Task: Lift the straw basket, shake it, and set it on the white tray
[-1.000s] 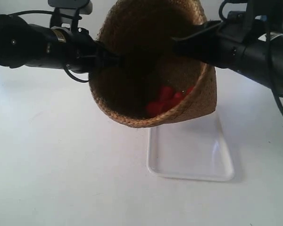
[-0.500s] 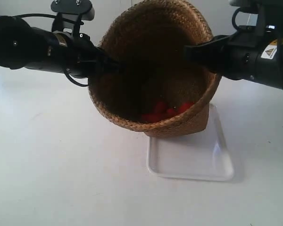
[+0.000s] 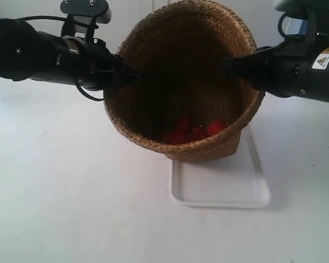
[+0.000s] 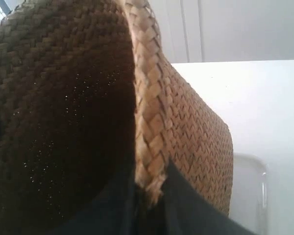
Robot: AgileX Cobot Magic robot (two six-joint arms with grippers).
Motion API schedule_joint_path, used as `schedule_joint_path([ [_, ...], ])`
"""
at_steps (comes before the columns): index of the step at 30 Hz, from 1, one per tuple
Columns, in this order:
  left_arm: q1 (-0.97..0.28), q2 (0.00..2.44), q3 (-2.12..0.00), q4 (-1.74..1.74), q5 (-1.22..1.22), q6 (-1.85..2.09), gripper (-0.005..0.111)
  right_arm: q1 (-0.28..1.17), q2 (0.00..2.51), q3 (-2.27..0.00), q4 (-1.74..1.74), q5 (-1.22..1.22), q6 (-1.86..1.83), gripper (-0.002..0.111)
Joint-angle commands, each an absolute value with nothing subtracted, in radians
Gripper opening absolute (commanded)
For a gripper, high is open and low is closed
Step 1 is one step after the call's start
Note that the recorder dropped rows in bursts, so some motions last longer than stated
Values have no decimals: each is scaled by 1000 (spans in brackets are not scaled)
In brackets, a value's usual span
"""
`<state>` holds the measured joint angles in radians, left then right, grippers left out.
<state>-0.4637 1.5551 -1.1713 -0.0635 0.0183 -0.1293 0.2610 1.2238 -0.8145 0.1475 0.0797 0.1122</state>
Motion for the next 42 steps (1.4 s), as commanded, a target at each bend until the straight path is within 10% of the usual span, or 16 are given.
schedule_joint_path([
  [1, -467, 1553, -1171, -43, -46, -105, 0, 259, 1219, -816, 139, 59, 109, 0],
  [42, -467, 1637, -1526, -100, 573, -352, 0, 217, 1307, -1165, -278, 852, 372, 0],
])
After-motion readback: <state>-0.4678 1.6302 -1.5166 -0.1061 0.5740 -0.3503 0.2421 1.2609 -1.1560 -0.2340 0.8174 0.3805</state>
